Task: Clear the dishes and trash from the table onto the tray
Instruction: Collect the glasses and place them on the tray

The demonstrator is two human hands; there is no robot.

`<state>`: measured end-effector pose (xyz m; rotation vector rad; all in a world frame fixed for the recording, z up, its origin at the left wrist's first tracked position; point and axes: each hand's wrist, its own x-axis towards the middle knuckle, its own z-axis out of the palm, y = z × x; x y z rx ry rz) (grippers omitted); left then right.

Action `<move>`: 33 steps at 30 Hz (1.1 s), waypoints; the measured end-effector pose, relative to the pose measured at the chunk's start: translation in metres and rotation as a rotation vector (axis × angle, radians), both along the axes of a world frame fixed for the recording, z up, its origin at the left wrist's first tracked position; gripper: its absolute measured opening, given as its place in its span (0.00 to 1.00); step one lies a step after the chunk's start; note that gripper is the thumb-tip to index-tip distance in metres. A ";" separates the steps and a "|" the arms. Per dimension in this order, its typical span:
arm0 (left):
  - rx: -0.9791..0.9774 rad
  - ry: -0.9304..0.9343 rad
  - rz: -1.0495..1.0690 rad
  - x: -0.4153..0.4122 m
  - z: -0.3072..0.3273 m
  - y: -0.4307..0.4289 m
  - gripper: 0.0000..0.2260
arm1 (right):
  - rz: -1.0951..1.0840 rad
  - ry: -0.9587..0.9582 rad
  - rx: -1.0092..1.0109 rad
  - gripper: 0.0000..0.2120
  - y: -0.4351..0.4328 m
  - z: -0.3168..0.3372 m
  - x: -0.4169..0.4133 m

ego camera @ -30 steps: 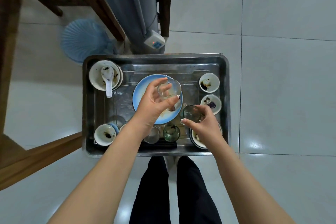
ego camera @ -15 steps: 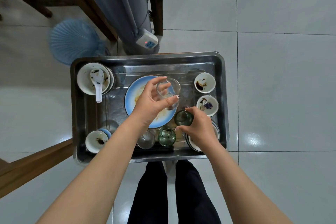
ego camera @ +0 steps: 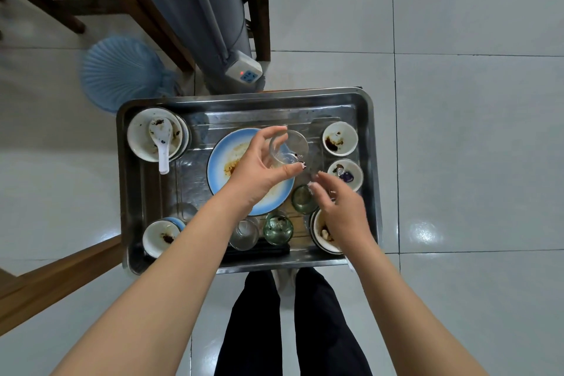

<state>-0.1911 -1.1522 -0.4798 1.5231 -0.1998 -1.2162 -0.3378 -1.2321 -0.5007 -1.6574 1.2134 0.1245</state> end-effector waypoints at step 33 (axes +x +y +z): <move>0.476 -0.414 -0.088 -0.027 -0.035 -0.042 0.19 | -0.433 0.082 0.022 0.06 -0.035 -0.017 0.028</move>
